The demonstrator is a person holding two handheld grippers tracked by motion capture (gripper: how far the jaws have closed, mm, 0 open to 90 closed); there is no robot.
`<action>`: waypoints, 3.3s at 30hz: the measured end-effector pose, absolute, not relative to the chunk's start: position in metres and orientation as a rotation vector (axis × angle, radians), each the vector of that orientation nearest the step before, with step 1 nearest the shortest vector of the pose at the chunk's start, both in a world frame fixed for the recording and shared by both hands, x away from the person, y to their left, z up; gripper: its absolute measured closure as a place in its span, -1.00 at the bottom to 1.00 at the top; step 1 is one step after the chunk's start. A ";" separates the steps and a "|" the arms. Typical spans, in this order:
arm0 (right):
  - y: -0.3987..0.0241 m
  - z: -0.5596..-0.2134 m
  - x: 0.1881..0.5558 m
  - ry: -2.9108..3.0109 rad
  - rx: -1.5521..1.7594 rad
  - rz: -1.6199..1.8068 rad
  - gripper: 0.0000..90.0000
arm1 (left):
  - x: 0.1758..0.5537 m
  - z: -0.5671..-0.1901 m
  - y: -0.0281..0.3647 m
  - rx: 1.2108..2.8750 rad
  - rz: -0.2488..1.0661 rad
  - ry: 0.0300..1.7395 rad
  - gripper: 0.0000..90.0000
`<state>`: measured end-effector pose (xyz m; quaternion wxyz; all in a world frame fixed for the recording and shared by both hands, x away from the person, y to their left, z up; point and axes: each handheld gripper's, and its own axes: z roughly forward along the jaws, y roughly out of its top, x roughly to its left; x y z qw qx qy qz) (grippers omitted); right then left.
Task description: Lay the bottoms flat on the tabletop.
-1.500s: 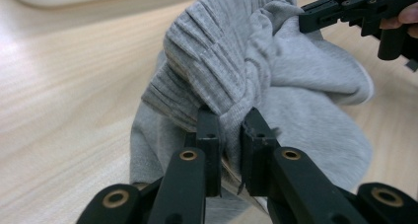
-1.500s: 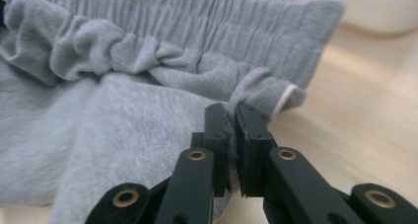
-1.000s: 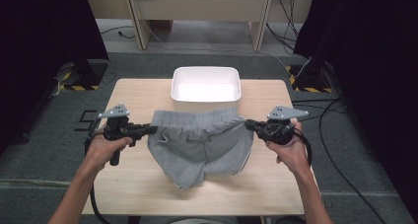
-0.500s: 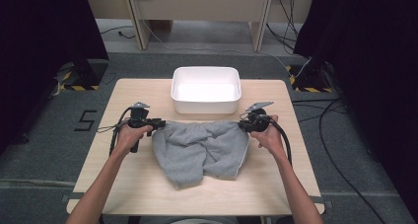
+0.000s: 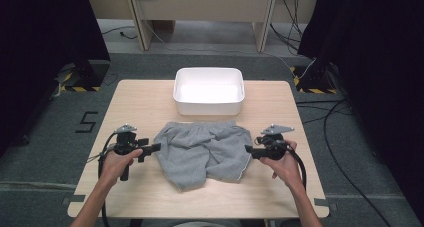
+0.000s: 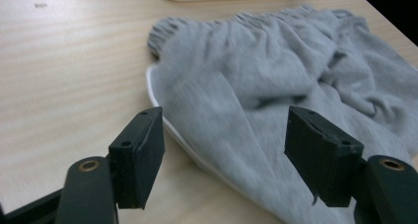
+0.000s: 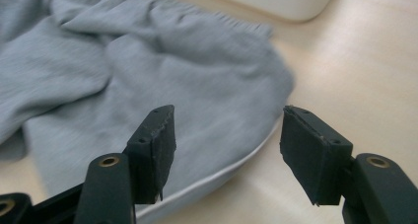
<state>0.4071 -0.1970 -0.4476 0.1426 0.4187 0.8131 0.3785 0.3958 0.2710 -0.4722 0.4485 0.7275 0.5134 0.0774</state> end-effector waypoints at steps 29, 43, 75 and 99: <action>-0.185 -0.486 0.366 2.381 1.146 1.224 0.87 | 0.325 -0.497 0.232 1.756 0.095 1.106 0.84; -0.259 -0.425 0.371 2.252 1.188 1.277 0.88 | 0.341 -0.454 0.298 1.777 0.152 1.104 0.85; -0.270 -0.500 0.369 2.323 1.373 0.959 0.47 | 0.295 -0.515 0.275 1.957 0.303 1.209 -0.03; -0.288 -0.461 0.314 2.362 1.249 0.893 0.15 | 0.270 -0.501 0.274 2.086 0.300 1.094 -0.14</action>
